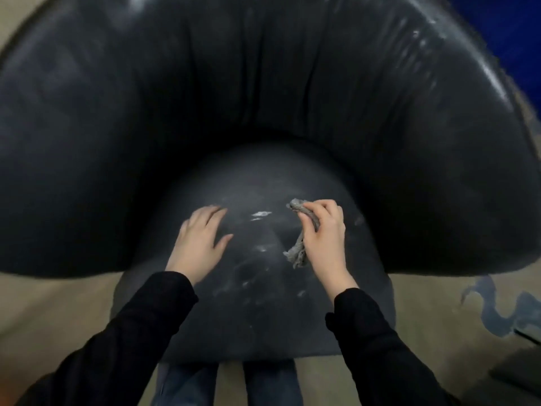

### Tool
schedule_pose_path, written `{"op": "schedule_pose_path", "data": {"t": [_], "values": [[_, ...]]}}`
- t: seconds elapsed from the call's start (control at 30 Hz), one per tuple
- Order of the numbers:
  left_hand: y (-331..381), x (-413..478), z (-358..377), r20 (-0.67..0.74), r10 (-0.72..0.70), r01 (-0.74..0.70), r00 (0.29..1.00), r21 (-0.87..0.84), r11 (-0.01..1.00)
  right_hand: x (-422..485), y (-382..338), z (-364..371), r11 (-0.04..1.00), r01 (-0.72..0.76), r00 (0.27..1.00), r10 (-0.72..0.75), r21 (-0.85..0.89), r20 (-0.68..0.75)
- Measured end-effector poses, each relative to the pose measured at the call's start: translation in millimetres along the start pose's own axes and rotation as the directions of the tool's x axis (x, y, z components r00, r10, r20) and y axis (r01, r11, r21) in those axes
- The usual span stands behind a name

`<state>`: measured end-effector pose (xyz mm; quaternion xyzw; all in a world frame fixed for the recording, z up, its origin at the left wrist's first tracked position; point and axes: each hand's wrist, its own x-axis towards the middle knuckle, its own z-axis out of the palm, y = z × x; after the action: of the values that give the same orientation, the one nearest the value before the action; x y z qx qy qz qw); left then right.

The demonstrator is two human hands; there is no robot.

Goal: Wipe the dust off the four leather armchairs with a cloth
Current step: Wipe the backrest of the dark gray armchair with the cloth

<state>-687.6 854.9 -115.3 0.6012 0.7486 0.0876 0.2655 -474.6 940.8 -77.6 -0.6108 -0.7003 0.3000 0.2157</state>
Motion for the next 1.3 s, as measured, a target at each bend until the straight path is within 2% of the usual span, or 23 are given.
{"op": "schedule_pose_path", "data": {"t": [0.1,0.23,0.43,0.7,0.87,1.03,1.17,1.23,1.3], "values": [[-15,-35,18,-0.035,-0.190,0.189,0.981,-0.038,0.981,-3,2,12,0.990,0.136,0.979,-0.131,-0.022,0.155],[-23,-79,45,-0.074,-0.391,0.384,0.917,-0.098,0.918,-8,3,30,0.953,0.301,0.916,-0.276,-0.044,0.291],[-39,-130,77,-0.052,-0.559,0.551,0.828,-0.116,0.826,-37,-6,71,0.896,0.444,0.813,-0.400,-0.007,0.423],[-81,-187,101,-0.064,-0.666,0.651,0.743,-0.156,0.743,-87,-22,131,0.827,0.563,0.683,-0.461,-0.006,0.566],[-109,-204,118,-0.088,-0.712,0.686,0.697,-0.207,0.698,-107,-38,179,0.721,0.692,0.577,-0.579,0.031,0.576],[-127,-214,142,-0.089,-0.768,0.716,0.635,-0.307,0.627,-136,-64,238,0.555,0.822,0.382,-0.702,0.126,0.602],[-137,-216,164,-0.118,-0.781,0.715,0.613,-0.338,0.612,-155,-59,281,0.428,0.893,0.214,-0.674,0.138,0.707],[-139,-217,171,-0.149,-0.777,0.706,0.612,-0.342,0.621,-149,-47,284,0.424,0.899,0.210,-0.642,0.114,0.737],[-139,-218,175,-0.161,-0.777,0.701,0.608,-0.350,0.621,-136,-35,278,0.465,0.882,0.292,-0.668,0.078,0.684]]}}
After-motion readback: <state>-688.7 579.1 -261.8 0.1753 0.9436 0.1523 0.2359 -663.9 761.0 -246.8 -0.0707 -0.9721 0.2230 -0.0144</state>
